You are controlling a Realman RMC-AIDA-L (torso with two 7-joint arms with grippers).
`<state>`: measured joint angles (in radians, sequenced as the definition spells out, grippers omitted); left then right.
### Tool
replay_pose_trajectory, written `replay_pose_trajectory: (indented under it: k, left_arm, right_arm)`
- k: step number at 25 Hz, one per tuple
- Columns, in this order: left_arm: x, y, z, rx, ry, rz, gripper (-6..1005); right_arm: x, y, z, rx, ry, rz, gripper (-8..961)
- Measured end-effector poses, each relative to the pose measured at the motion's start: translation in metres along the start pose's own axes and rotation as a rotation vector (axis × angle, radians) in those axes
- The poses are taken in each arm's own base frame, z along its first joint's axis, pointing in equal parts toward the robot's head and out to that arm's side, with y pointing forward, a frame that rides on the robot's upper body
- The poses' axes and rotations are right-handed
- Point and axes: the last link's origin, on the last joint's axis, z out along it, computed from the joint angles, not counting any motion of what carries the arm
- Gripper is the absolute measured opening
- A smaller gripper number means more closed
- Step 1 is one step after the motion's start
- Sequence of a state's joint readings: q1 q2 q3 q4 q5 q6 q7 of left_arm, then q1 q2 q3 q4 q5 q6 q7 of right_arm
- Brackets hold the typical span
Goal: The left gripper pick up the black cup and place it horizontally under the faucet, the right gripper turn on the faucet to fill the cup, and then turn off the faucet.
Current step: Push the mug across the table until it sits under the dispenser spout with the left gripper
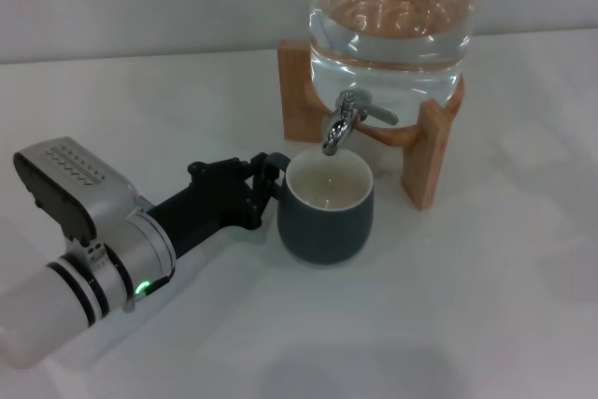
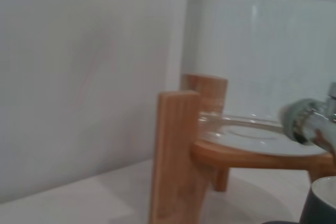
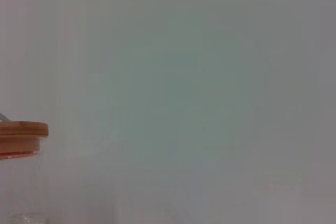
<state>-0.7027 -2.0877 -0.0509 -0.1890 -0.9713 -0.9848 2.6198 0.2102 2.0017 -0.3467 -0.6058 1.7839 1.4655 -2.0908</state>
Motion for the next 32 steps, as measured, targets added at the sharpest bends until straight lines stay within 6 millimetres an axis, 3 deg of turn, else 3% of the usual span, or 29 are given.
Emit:
replay_pose_trajectory:
  k: [32]
  left_arm:
    - [-0.004, 0.002, -0.010, -0.018, 0.022, -0.019, 128]
  right_arm:
    - [-0.002, -0.001, 0.003, 0.001, -0.010, 0.002, 841]
